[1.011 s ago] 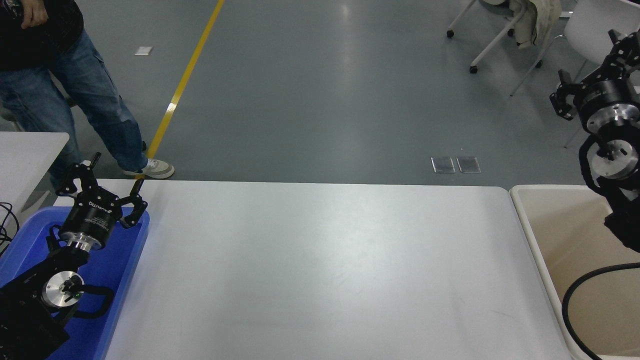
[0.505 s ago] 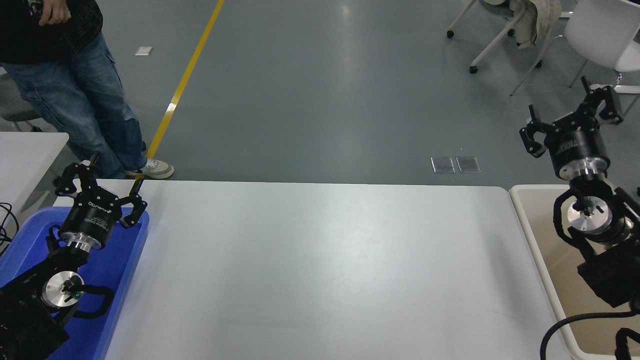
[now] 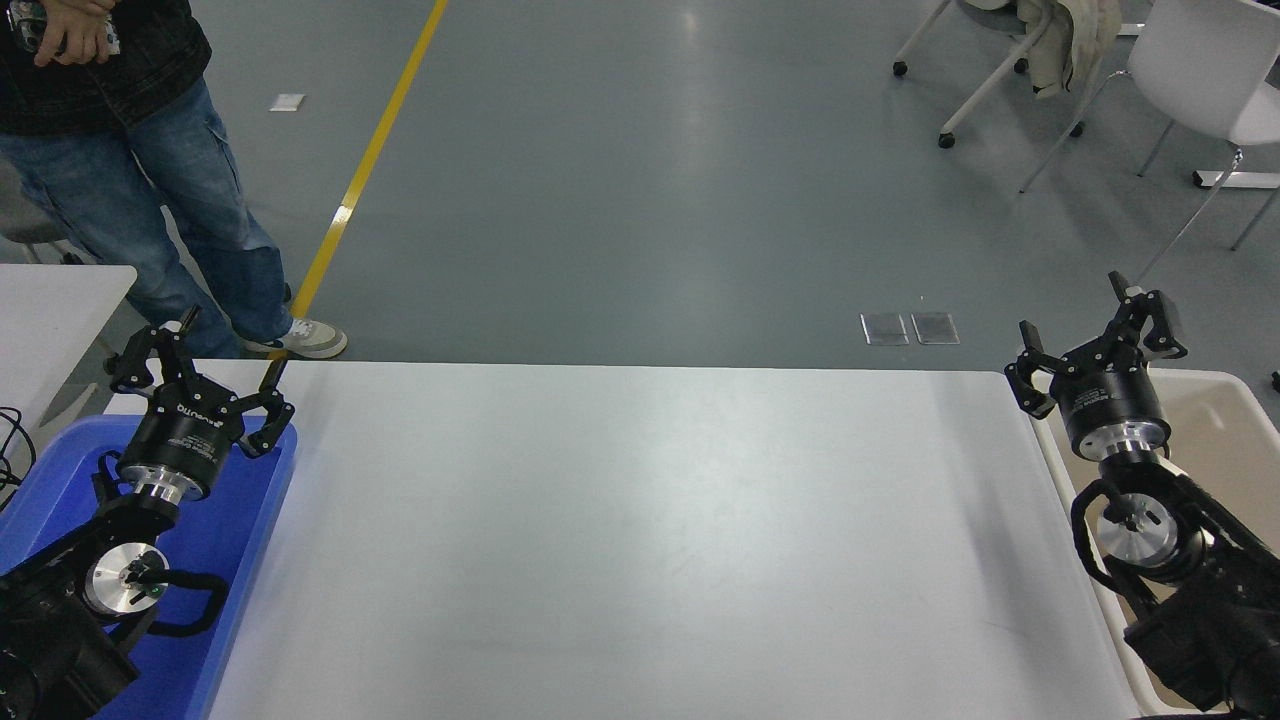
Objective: Clean the table surface
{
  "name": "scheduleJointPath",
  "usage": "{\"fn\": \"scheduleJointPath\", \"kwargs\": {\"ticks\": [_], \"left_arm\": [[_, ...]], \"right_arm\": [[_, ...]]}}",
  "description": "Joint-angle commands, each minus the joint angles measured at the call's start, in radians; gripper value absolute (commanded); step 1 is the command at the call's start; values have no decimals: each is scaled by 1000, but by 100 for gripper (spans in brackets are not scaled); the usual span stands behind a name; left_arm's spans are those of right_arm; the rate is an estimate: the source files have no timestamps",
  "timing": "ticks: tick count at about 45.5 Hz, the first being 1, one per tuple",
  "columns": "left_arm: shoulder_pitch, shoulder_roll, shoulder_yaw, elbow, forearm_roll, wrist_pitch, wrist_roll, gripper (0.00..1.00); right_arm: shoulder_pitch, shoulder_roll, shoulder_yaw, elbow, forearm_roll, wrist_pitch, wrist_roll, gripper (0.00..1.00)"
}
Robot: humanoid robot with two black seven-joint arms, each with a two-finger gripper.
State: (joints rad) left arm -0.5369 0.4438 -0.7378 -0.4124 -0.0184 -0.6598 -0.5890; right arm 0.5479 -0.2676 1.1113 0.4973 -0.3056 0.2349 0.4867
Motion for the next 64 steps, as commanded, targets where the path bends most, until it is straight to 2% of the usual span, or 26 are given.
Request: {"fn": "scheduleJointPath", "kwargs": {"ticks": [1, 20, 64], "left_arm": [[0, 1, 0, 0, 0, 0, 0, 100], [0, 1, 0, 0, 0, 0, 0, 100], [0, 1, 0, 0, 0, 0, 0, 100]], "right_arm": [[49, 7, -68, -120, -13, -6, 49, 99], [167, -12, -125, -118, -13, -3, 62, 99], [196, -10, -128, -126, 2, -19, 61, 99]]}}
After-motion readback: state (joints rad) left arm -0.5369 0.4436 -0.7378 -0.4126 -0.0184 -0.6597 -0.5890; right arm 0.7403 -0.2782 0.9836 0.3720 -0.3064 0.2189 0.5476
